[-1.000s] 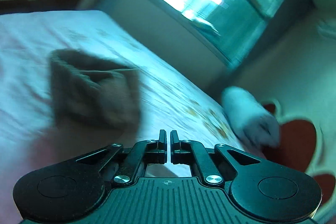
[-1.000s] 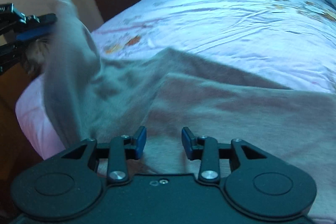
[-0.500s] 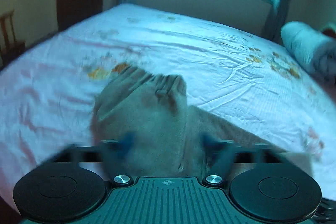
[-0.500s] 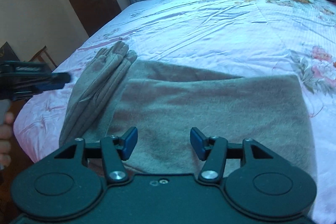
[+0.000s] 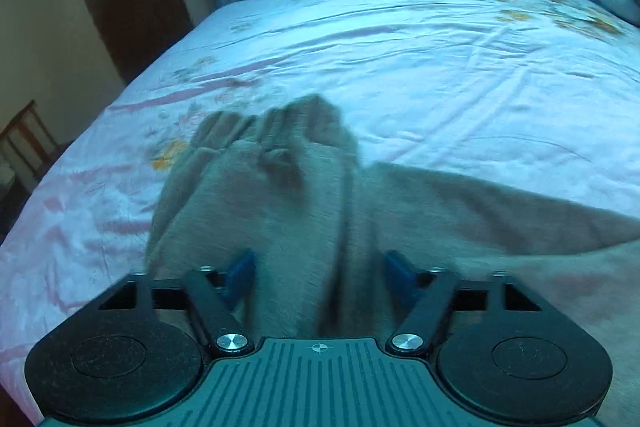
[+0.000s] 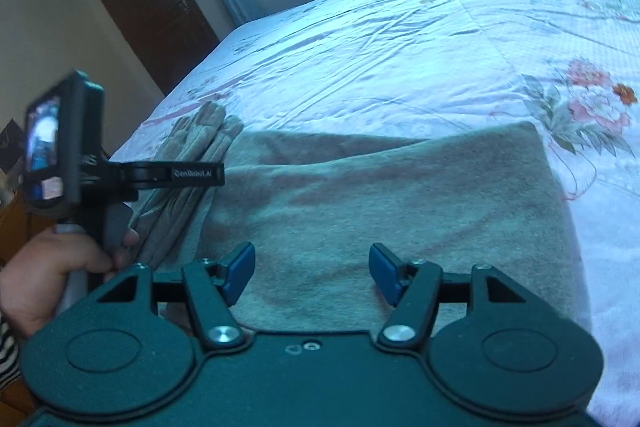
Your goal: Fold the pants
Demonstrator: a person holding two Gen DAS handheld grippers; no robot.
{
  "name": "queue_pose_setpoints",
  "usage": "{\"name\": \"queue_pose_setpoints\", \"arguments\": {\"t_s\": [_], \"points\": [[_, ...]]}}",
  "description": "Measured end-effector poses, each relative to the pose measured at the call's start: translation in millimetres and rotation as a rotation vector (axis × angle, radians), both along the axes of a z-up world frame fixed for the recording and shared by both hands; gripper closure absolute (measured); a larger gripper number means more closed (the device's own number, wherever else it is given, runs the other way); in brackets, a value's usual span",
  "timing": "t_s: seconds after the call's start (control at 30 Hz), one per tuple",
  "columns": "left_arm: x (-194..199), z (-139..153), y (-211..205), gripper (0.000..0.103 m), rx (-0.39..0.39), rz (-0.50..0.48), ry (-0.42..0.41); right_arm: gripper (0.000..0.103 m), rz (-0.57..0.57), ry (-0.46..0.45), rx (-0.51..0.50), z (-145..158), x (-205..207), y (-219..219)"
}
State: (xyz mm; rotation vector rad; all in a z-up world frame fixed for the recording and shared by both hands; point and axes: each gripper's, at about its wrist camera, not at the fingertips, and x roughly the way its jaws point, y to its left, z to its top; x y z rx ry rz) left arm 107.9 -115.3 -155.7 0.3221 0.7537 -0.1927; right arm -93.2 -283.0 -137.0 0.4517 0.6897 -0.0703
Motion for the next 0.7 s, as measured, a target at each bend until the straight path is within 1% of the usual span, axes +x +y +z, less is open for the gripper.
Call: {"name": "queue_pose_setpoints", "arguments": {"t_s": [0.03, 0.07, 0.13, 0.23, 0.33, 0.47, 0.53, 0.6, 0.67, 0.7], "points": [[4.0, 0.3, 7.0, 0.063, -0.027, 0.014, 0.005, 0.047, -0.006, 0.0, 0.003, -0.9, 0.0, -2.0], [8.0, 0.7, 14.9, 0.071, -0.065, 0.024, 0.016, 0.047, -0.012, 0.002, 0.01, -1.7, -0.7, -4.3], [11.2, 2.6, 27.3, 0.081, -0.12, 0.038, 0.019, 0.046, -0.025, -0.002, 0.033, -3.2, -1.2, -8.7], [5.5, 7.1, 43.3, 0.084, -0.218, 0.047, -0.012, 0.045, -0.039, -0.006, 0.055, -5.3, -0.6, -12.3], [-9.6, 15.8, 61.8, 0.085, -0.317, 0.049, -0.042, 0.044, -0.035, -0.008, 0.044, -5.1, -1.2, -11.5], [-30.3, 34.1, 80.3, 0.085, -0.425, 0.011, -0.083, 0.044, -0.032, 0.008, 0.02, -6.3, 0.2, -9.4], [-44.2, 49.4, 83.4, 0.085, -0.473, -0.036, -0.11, 0.044, -0.035, 0.008, 0.011, -5.4, 0.3, -7.2], [-64.6, 64.9, 77.9, 0.085, -0.489, -0.133, -0.151, 0.044, -0.041, 0.001, 0.013, -3.6, -1.7, -7.1], [-84.2, 75.5, 68.0, 0.085, -0.517, -0.238, -0.152, 0.044, -0.045, 0.004, 0.003, -2.1, -4.2, -6.9], [-95.0, 79.3, 60.2, 0.085, -0.514, -0.293, -0.154, 0.044, -0.048, 0.007, -0.003, -1.5, -6.0, -7.5]]}}
